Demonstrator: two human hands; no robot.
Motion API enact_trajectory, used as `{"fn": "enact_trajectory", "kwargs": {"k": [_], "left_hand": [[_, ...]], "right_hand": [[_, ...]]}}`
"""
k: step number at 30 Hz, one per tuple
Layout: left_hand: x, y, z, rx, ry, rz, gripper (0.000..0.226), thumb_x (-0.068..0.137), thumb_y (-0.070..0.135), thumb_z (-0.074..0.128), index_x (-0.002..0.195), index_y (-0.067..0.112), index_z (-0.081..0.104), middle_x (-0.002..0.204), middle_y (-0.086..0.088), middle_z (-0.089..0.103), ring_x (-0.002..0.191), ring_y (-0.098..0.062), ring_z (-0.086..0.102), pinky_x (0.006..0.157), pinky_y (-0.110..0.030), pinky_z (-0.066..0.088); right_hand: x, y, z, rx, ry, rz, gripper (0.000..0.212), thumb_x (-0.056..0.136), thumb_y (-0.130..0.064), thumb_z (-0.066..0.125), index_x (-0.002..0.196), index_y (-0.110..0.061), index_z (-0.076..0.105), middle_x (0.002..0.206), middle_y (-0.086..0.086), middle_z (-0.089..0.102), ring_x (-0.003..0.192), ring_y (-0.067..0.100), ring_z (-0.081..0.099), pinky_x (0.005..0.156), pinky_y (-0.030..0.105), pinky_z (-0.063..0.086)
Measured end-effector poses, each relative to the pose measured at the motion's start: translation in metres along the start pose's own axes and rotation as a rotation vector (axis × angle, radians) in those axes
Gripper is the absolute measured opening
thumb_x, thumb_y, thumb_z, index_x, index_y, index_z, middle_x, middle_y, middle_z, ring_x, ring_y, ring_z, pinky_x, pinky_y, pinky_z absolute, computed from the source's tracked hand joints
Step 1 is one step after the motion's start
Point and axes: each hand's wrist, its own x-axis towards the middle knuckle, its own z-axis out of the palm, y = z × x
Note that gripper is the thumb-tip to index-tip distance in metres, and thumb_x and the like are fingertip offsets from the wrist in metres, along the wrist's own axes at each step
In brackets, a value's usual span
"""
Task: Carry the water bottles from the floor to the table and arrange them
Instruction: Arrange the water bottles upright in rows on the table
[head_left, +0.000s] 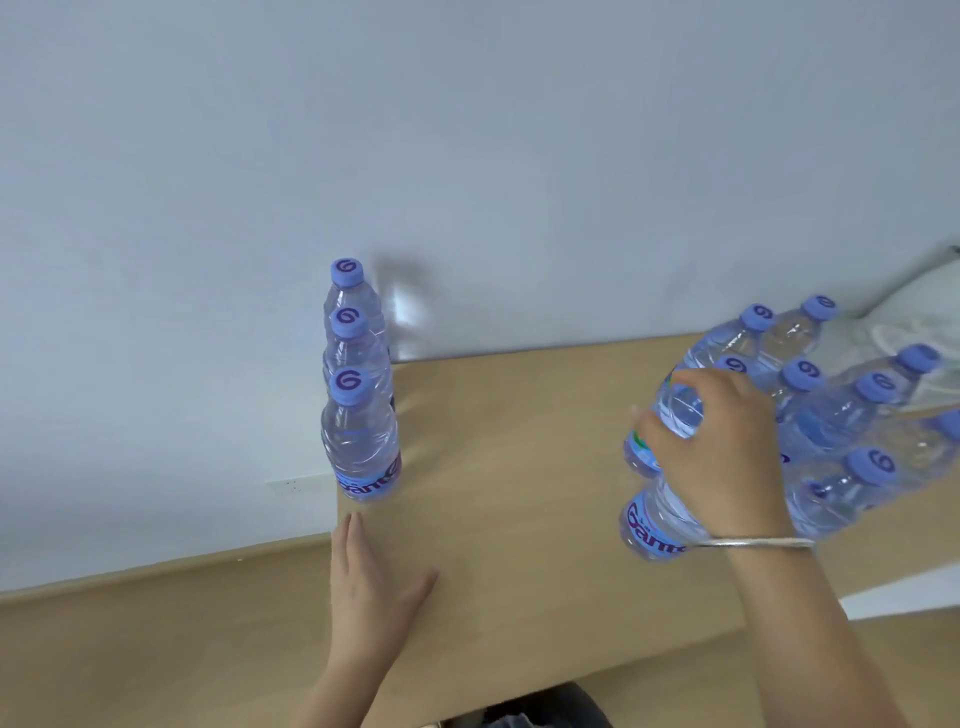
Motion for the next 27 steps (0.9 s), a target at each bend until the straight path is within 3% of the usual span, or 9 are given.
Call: {"fn": "enact_trajectory", "kwargs": {"k": [3, 5, 9, 14, 16, 19, 22, 24, 27], "left_hand": [[-0.009, 0.015, 0.014, 0.074, -0.046, 0.092, 0.102, 0.069, 0.038, 0.078, 0.147, 0.014, 0.017, 0.156, 0.003, 0.016, 0.143, -0.012, 0.014, 0.113, -0.027, 0.019], [-0.015, 0.030, 0.026, -0.008, -0.117, 0.114, 0.097, 0.071, 0.029, 0.079, 0.146, 0.012, 0.020, 0.153, -0.003, 0.023, 0.142, -0.015, 0.018, 0.113, -0.027, 0.019], [-0.021, 0.064, 0.049, -0.063, -0.224, 0.148, 0.090, 0.072, 0.025, 0.079, 0.143, 0.010, 0.027, 0.147, -0.004, 0.034, 0.136, -0.015, 0.030, 0.106, -0.017, 0.019], [-0.024, 0.085, 0.060, 0.059, -0.338, 0.245, 0.087, 0.074, 0.043, 0.073, 0.144, 0.020, 0.028, 0.147, 0.007, 0.035, 0.134, -0.008, 0.033, 0.100, -0.011, 0.019], [-0.025, 0.089, 0.059, 0.057, -0.335, 0.260, 0.082, 0.074, 0.043, 0.073, 0.141, 0.022, 0.033, 0.142, 0.010, 0.040, 0.132, -0.006, 0.037, 0.097, -0.007, 0.020], [-0.028, 0.095, 0.053, 0.016, -0.324, 0.271, 0.078, 0.071, 0.044, 0.076, 0.137, 0.024, 0.039, 0.135, 0.014, 0.046, 0.128, -0.004, 0.041, 0.095, -0.007, 0.023], [-0.032, 0.106, 0.042, -0.028, -0.383, 0.303, 0.096, 0.062, 0.049, 0.080, 0.142, 0.029, 0.030, 0.136, 0.023, 0.036, 0.128, 0.004, 0.033, 0.099, -0.009, 0.022], [-0.036, 0.121, 0.030, -0.131, -0.422, 0.330, 0.100, 0.055, 0.047, 0.084, 0.139, 0.034, 0.030, 0.136, 0.025, 0.037, 0.123, 0.007, 0.038, 0.099, -0.011, 0.029], [-0.043, 0.136, 0.014, -0.456, -0.424, 0.286, 0.085, 0.049, 0.024, 0.086, 0.124, 0.022, 0.045, 0.112, 0.003, 0.062, 0.097, -0.010, 0.061, 0.083, -0.030, 0.052]], "right_hand": [[-0.002, 0.046, -0.010, -0.052, -0.016, 0.163, 0.056, 0.071, -0.024, 0.077, 0.117, -0.002, 0.054, 0.115, 0.019, 0.057, 0.112, 0.036, 0.046, 0.094, 0.036, 0.032], [-0.010, 0.063, -0.004, 0.098, -0.060, 0.300, 0.064, 0.071, -0.026, 0.078, 0.124, -0.007, 0.049, 0.120, 0.011, 0.055, 0.115, 0.030, 0.048, 0.093, 0.036, 0.037], [-0.028, 0.073, 0.016, 0.488, 0.063, 0.435, 0.042, 0.071, -0.024, 0.078, 0.106, -0.016, 0.055, 0.098, -0.005, 0.060, 0.097, 0.017, 0.058, 0.081, 0.025, 0.038], [-0.027, 0.078, 0.024, 0.534, 0.042, 0.303, 0.013, 0.083, -0.024, 0.067, 0.079, -0.015, 0.059, 0.074, -0.009, 0.063, 0.070, -0.008, 0.056, 0.067, 0.010, 0.039], [-0.021, 0.074, 0.022, 0.512, -0.015, 0.246, 0.021, 0.082, -0.026, 0.068, 0.070, -0.014, 0.056, 0.065, -0.009, 0.060, 0.063, -0.005, 0.055, 0.058, 0.005, 0.037], [-0.010, 0.056, 0.012, 0.522, -0.064, 0.188, 0.031, 0.080, -0.033, 0.068, 0.068, -0.006, 0.059, 0.060, 0.000, 0.062, 0.059, 0.006, 0.055, 0.057, 0.010, 0.039], [0.004, 0.021, -0.007, 0.541, -0.127, 0.081, 0.042, 0.080, -0.038, 0.067, 0.054, -0.010, 0.051, 0.042, -0.006, 0.046, 0.045, 0.005, 0.043, 0.049, 0.012, 0.035], [0.010, -0.004, -0.020, 0.578, -0.164, 0.016, 0.048, 0.078, -0.047, 0.065, 0.051, -0.011, 0.049, 0.038, -0.008, 0.042, 0.042, 0.005, 0.040, 0.047, 0.013, 0.034], [0.017, -0.038, -0.036, 0.605, -0.185, -0.026, 0.057, 0.069, -0.062, 0.055, 0.062, -0.006, 0.059, 0.048, -0.003, 0.051, 0.047, 0.007, 0.044, 0.049, 0.016, 0.036]]}}
